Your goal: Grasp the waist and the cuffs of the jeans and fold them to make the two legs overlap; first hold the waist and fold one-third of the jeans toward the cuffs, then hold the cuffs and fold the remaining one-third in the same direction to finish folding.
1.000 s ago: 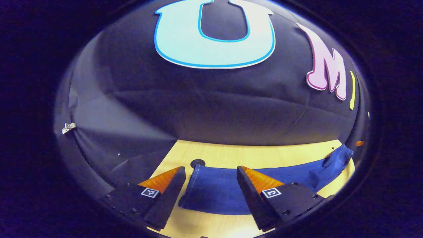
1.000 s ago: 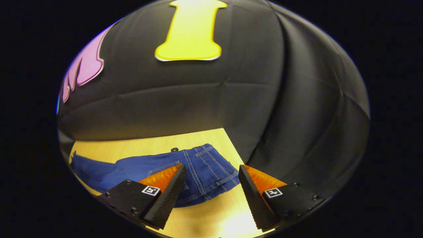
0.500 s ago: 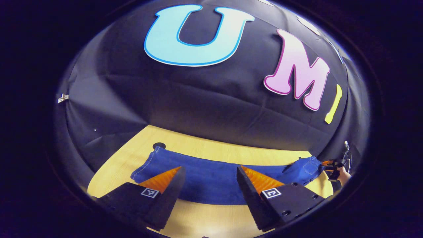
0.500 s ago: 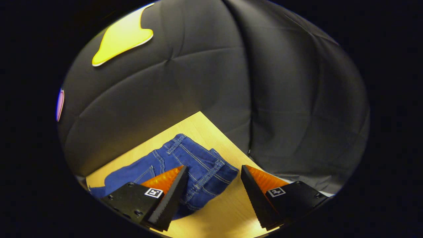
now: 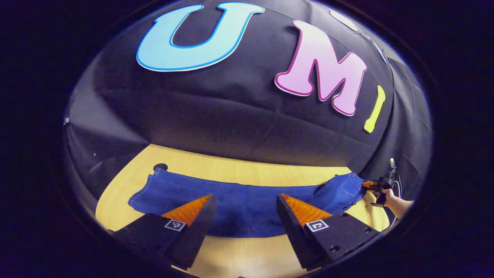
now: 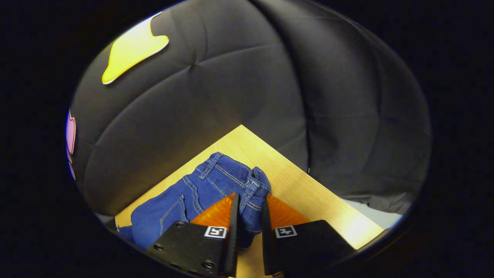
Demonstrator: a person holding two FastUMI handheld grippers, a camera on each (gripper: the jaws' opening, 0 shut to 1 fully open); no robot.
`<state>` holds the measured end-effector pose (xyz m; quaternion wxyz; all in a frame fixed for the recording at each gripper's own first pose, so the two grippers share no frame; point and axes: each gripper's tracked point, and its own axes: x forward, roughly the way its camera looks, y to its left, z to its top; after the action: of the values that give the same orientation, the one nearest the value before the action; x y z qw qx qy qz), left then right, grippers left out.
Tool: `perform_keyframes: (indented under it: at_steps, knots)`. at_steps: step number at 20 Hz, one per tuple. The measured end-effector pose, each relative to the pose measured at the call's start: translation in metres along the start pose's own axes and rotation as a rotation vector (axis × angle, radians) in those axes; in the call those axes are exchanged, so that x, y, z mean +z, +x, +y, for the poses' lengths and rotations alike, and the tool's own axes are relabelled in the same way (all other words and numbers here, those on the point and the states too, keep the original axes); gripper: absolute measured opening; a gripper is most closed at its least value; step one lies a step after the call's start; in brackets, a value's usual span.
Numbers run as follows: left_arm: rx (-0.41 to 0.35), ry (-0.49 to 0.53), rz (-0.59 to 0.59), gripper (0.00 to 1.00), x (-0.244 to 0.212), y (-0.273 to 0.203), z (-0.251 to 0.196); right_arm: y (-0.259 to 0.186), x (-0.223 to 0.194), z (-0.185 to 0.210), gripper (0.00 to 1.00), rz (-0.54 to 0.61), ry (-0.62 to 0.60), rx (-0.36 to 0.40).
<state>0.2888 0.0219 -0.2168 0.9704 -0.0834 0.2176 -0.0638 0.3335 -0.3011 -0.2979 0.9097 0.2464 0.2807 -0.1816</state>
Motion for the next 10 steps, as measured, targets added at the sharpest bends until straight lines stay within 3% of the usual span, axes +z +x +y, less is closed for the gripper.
perform_keyframes:
  at_steps: [1, 2, 5, 10]
  knots:
    - [-0.003, 0.013, -0.002, 0.97, -0.003, 0.004, -0.002, -0.007, 0.001, 0.000, 0.23, -0.015, -0.051, 0.016]
    - [-0.004, 0.032, -0.002, 0.97, -0.004, 0.008, -0.005, -0.013, 0.007, 0.004, 0.15, -0.047, -0.099, 0.019]
    - [-0.013, 0.046, 0.007, 0.97, -0.012, 0.012, -0.012, -0.033, 0.029, 0.028, 0.14, -0.145, -0.262, 0.049]
    - [-0.036, -0.025, -0.003, 0.97, -0.020, 0.006, -0.015, -0.111, 0.077, 0.072, 0.13, -0.362, -0.362, 0.176]
